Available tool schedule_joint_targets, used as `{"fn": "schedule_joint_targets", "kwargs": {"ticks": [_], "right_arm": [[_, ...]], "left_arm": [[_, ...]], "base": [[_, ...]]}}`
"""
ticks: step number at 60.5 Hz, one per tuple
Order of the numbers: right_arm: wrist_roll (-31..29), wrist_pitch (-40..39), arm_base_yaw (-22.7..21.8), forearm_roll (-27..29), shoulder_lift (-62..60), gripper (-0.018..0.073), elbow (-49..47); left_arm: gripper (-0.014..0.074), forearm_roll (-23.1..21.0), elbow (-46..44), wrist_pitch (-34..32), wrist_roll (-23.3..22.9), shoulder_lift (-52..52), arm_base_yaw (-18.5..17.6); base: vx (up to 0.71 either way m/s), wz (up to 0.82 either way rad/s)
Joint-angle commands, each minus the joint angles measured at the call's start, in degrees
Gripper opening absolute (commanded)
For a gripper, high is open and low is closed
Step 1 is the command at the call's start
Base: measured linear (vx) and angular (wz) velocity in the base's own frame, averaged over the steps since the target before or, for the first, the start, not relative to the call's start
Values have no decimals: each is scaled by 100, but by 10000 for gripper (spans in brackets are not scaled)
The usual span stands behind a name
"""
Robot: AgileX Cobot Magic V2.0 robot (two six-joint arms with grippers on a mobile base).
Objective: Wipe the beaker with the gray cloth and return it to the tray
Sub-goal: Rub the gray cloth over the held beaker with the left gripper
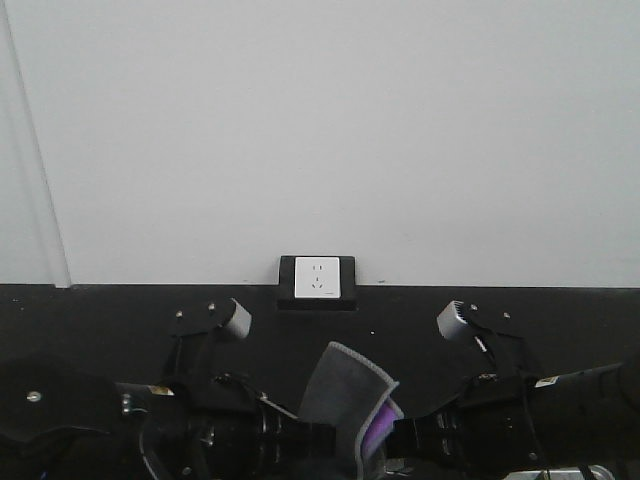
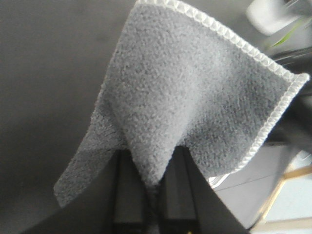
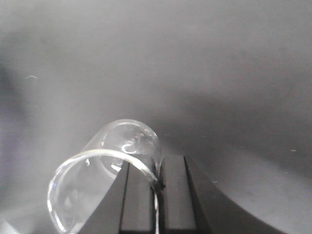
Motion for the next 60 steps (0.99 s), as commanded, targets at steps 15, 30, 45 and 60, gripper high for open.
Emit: {"fn": "schedule_joint_targets", "kwargs": {"ticks": [15, 30, 45, 60], "right_arm": [[125, 49, -13, -67, -740, -10, -192], [1724, 216, -13, -2469, -1205, -10, -192], [3652, 949, -13, -5193, -1531, -8, -174], [4120, 1326, -13, -6121, -1601, -8, -175]], "left_arm": [[0, 535, -156, -401, -242, 347, 17], [0, 2207, -156, 277, -1291, 330, 690], [0, 4494, -156, 764, -2663, -133, 1130], [0, 5871, -156, 1482, -3648, -695, 1171]], "base": [[0, 0], [0, 0], [0, 0], [0, 0]]}}
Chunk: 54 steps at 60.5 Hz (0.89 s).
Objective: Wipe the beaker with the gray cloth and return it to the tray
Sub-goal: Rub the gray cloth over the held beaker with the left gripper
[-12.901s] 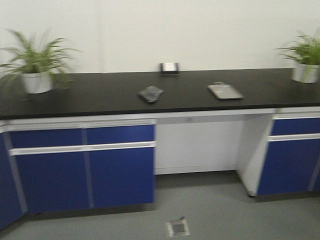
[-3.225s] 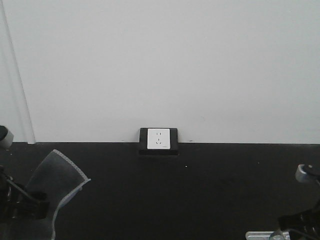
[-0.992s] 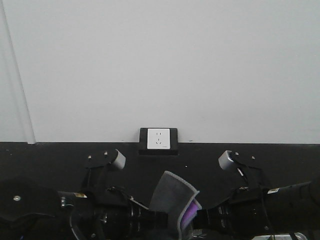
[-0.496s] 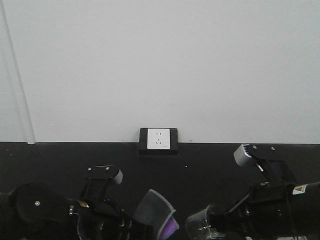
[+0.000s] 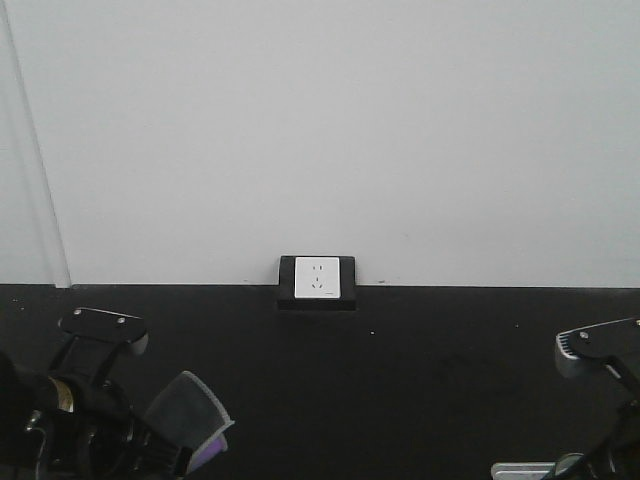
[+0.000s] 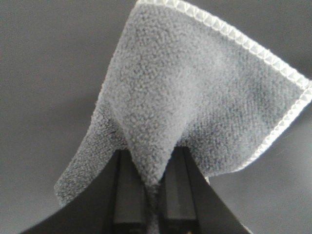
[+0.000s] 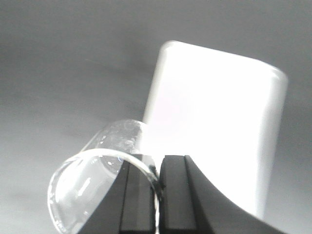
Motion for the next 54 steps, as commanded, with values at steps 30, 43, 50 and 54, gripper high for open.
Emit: {"fn": "schedule_joint_targets", "kwargs": {"ticks": [30, 43, 50, 54], "right_arm": [[124, -399, -13, -246, -154, -8, -175], [124, -391, -13, -226, -154, -8, -175], [124, -386, -13, -227, -154, -8, -175], [124, -386, -13, -227, -154, -8, -175]], "left_arm": [[43, 1231, 60, 202, -1066, 244, 13], [216, 1231, 61, 199, -1127, 832, 13], [325, 1231, 61, 199, -1127, 1059, 13], [378, 1231, 61, 199, -1127, 1180, 13]], "base": [[0, 0], [0, 0], [0, 0], [0, 0]]}}
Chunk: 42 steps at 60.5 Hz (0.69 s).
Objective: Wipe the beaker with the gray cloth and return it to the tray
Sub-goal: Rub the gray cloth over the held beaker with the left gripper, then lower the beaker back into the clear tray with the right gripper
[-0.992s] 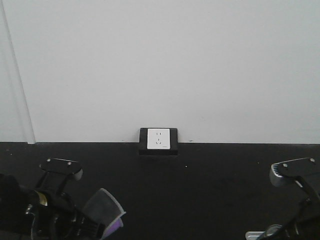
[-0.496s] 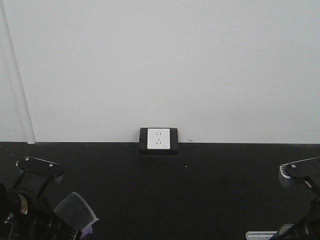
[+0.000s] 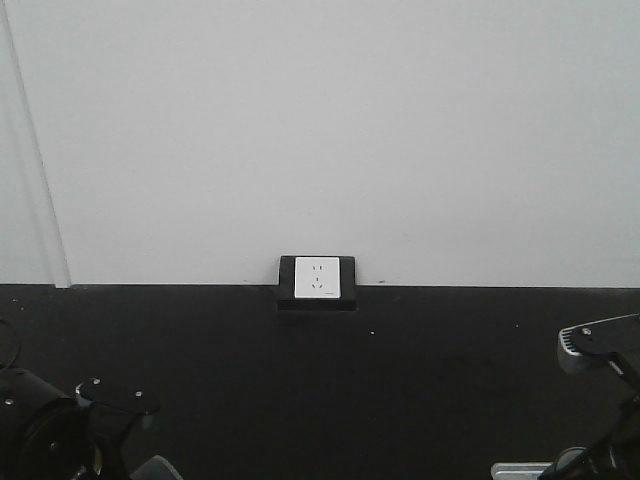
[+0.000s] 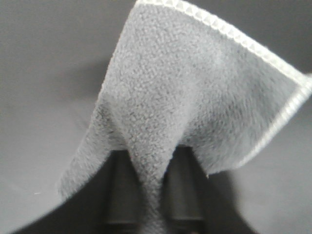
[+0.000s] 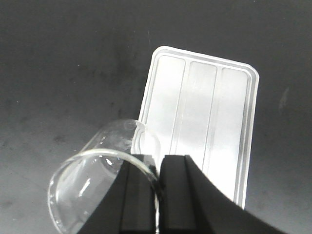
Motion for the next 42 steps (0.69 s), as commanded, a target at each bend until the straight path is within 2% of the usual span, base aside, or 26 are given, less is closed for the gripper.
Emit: {"fn": "schedule_joint_targets", "kwargs": {"ticks": [1, 7, 12, 29, 37, 42], "right_arm": [[9, -282, -13, -122, -136, -8, -175], [4, -281, -13, -122, -136, -8, -175], [4, -277, -13, -133, -136, -8, -175], [-3, -277, -37, -272, -106, -8, -175], [-36, -270, -508, -121, 95, -8, -175], [-323, -295, -942, 83, 291, -8, -175]], "left_arm": [[383, 44, -138, -177, -62, -41, 13], [444, 44, -138, -152, -62, 17, 13], [462, 44, -155, -142, -62, -14, 13], [463, 44, -155, -138, -62, -1076, 13], [463, 44, -155, -144, -62, -1847, 13], [463, 44, -155, -144, -62, -2281, 13]], "base": [[0, 0], [0, 0], [0, 0], [0, 0], [0, 0], [0, 0]]}}
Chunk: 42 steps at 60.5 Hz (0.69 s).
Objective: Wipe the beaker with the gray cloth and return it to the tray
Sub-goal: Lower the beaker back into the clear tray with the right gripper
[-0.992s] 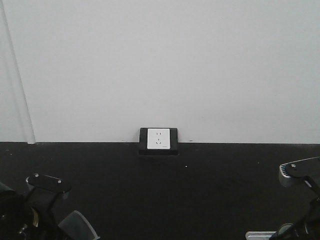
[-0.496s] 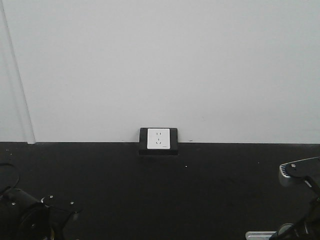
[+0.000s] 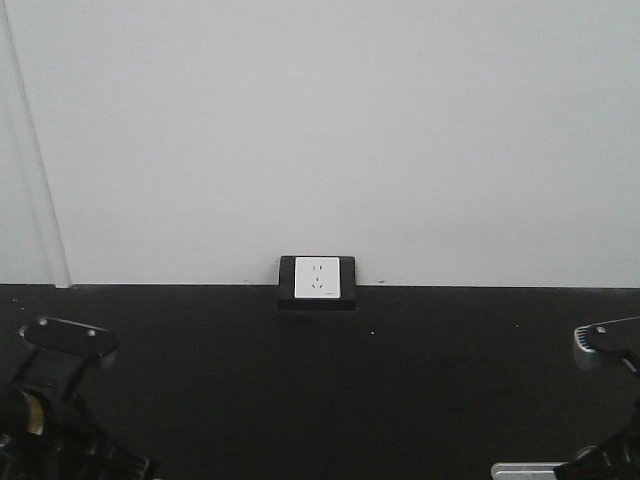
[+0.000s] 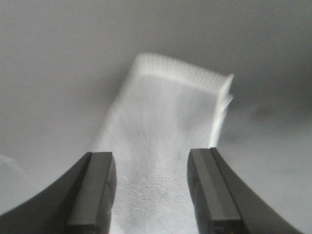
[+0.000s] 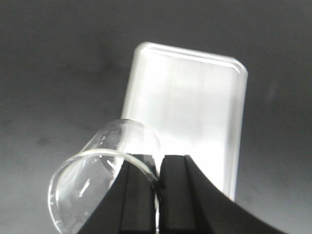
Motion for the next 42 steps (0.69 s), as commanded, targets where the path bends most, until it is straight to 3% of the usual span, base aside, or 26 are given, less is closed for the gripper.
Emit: {"fn": "schedule_joint_targets", "kwargs": {"ticks": [1, 8, 16, 42], "right_arm": [[-343, -289, -464, 145, 127, -8, -175], [-1082, -326, -1063, 921, 492, -8, -175], [-1524, -572, -1417, 1565, 1020, -8, -173], [-1498, -1183, -1454, 1549, 2329, 18, -173]], "left_arm": [[463, 44, -155, -180, -56, -684, 13], [463, 44, -155, -244, -56, -1222, 13], [463, 44, -155, -349, -56, -1493, 13], [462, 44, -155, -304, -56, -1592, 13]], "base": [[0, 0], [0, 0], [0, 0], [0, 0]]}}
